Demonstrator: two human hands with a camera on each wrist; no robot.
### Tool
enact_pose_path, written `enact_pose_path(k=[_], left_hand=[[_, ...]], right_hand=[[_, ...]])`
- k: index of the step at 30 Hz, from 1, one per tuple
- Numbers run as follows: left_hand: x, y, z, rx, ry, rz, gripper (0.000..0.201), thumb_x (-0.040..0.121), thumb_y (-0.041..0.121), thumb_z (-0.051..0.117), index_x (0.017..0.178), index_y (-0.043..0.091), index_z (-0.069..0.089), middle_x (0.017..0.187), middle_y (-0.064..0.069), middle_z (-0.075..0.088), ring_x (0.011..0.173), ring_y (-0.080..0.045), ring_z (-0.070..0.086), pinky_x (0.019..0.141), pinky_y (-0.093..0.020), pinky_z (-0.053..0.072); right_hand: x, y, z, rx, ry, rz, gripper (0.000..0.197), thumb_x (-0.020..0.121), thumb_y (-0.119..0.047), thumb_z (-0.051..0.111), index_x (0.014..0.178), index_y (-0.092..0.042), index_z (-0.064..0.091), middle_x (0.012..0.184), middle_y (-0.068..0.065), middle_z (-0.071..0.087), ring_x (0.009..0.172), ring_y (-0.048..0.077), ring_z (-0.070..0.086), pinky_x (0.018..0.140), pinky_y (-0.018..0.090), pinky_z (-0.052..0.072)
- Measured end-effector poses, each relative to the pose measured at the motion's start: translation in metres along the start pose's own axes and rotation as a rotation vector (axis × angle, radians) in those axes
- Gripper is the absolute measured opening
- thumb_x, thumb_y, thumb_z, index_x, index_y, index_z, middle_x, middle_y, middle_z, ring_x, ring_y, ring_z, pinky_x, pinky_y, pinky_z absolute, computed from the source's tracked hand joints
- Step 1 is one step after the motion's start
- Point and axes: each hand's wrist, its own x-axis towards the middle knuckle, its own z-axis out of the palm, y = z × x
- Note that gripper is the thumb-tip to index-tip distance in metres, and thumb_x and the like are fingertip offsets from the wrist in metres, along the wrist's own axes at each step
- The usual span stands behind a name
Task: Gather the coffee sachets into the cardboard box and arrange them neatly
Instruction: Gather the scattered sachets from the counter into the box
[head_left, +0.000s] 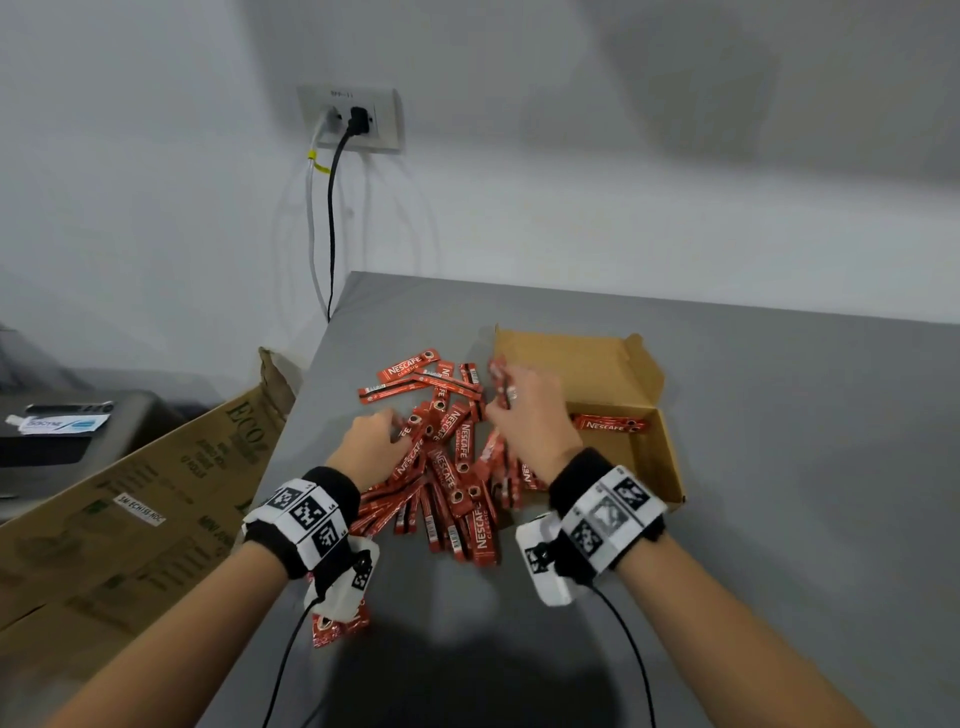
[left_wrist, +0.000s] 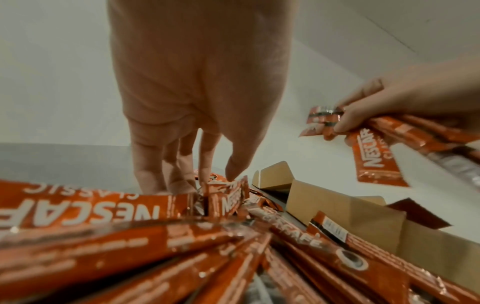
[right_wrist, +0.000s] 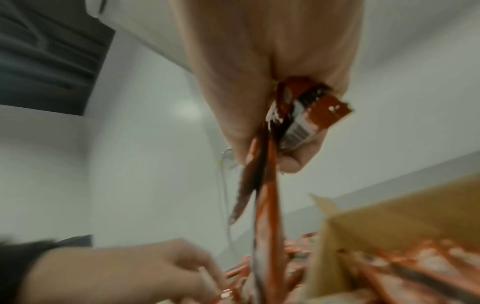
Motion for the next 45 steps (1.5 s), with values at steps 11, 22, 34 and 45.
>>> enact_pose_path(k=[11, 22, 34, 45], left_hand=[[-0.002, 0.011, 0.004, 0.115, -0.016, 0.091, 0.040, 0.091, 0.031, 0.054, 0.124, 0.010, 0.048, 0.115, -0.009, 0.058, 0.096, -0.017, 0.055, 0.083, -0.024, 0.045], [-0.001, 0.017, 0.015, 0.217, -0.068, 0.079, 0.051, 0.085, 0.025, 0.062, 0.129, 0.012, 0.042, 0.124, -0.009, 0.052, 0.111, -0.021, 0.050, 0.097, -0.034, 0.045], [0.002, 0.025, 0.014, 0.206, -0.001, 0.165, 0.027, 0.093, 0.020, 0.049, 0.116, 0.010, 0.041, 0.101, -0.009, 0.060, 0.094, -0.025, 0.056, 0.088, -0.042, 0.049], [-0.035, 0.108, 0.010, -0.408, 0.061, 0.494, 0.018, 0.091, -0.002, 0.044, 0.105, 0.007, 0.040, 0.089, 0.001, 0.054, 0.080, -0.011, 0.056, 0.068, -0.020, 0.048]], right_hand=[[0.014, 0.057, -0.007, -0.085, 0.112, 0.115, 0.038, 0.092, -0.017, 0.054, 0.127, -0.006, 0.046, 0.117, 0.009, 0.053, 0.108, 0.019, 0.051, 0.091, 0.030, 0.047], [0.010, 0.062, -0.005, -0.242, 0.093, 0.028, 0.037, 0.096, -0.040, 0.044, 0.103, -0.007, 0.058, 0.099, 0.007, 0.063, 0.092, 0.021, 0.058, 0.082, 0.037, 0.050], [-0.023, 0.035, -0.009, -0.141, 0.128, -0.166, 0.018, 0.095, -0.021, 0.047, 0.099, -0.011, 0.062, 0.096, -0.002, 0.060, 0.092, 0.012, 0.052, 0.080, 0.023, 0.041], [-0.028, 0.003, -0.004, 0.411, 0.077, -0.077, 0.034, 0.099, -0.031, 0.037, 0.127, -0.015, 0.048, 0.104, -0.012, 0.058, 0.092, -0.009, 0.054, 0.077, -0.003, 0.038]])
